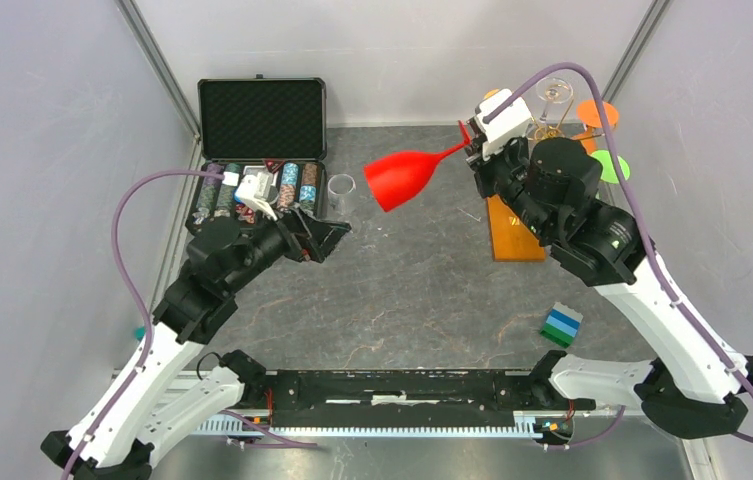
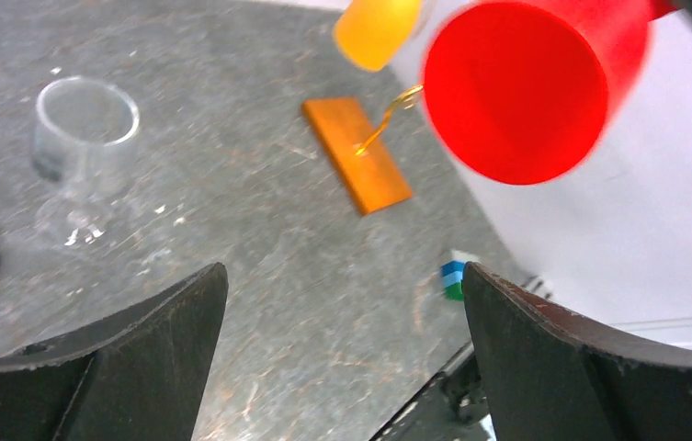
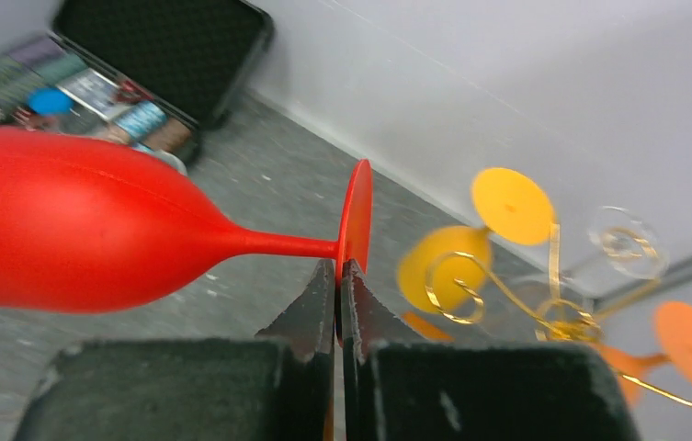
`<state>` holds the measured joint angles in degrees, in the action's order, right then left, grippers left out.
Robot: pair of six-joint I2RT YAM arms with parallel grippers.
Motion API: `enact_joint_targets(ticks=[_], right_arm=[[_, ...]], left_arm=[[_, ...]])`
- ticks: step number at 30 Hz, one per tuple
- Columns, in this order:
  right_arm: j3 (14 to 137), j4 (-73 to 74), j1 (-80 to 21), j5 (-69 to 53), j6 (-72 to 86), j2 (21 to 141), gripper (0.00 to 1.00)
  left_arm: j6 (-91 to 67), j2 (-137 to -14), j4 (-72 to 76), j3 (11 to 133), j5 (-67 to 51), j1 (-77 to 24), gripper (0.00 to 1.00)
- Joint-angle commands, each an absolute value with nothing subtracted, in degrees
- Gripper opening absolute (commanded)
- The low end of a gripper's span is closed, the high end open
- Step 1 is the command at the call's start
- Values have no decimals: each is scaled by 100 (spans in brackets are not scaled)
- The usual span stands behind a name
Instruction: Take the wine glass off the wine glass rack
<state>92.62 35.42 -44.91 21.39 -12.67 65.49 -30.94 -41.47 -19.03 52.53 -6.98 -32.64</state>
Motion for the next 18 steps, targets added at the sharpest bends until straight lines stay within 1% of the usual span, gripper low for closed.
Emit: enact_joint_targets(ticks=[1,4,7,10,13,15,18], right_arm=[[8755,2383,-4513,1511,223,6576,0],[8367,1831,-4511,1261,697,6575,0],[8206,1577,-4509,1143,1014,6640,0],[8077,1405,-4509,913,1160,6671,0],[7936,1246,-4508,696,1277,6671,0],[7827,1116,-4510,627,1369,6673,0],[7647,941,-4511,566,1462,6679,0]], left_arm=[[-3732,-3816,-898,5304,-1259,-3275,100],[-3874,-3582,-251,5041,-1280,-3276,100],[-3873,-3500,-25,4927,-1233,-3277,100],[-3862,-3621,292,4920,-1133,-3277,100],[-3896,-3924,209,5112,-1100,-3277,100],[-4050,-4171,103,5249,-1092,-3279,96],[-4241,-4351,306,5341,-1313,-3277,85]])
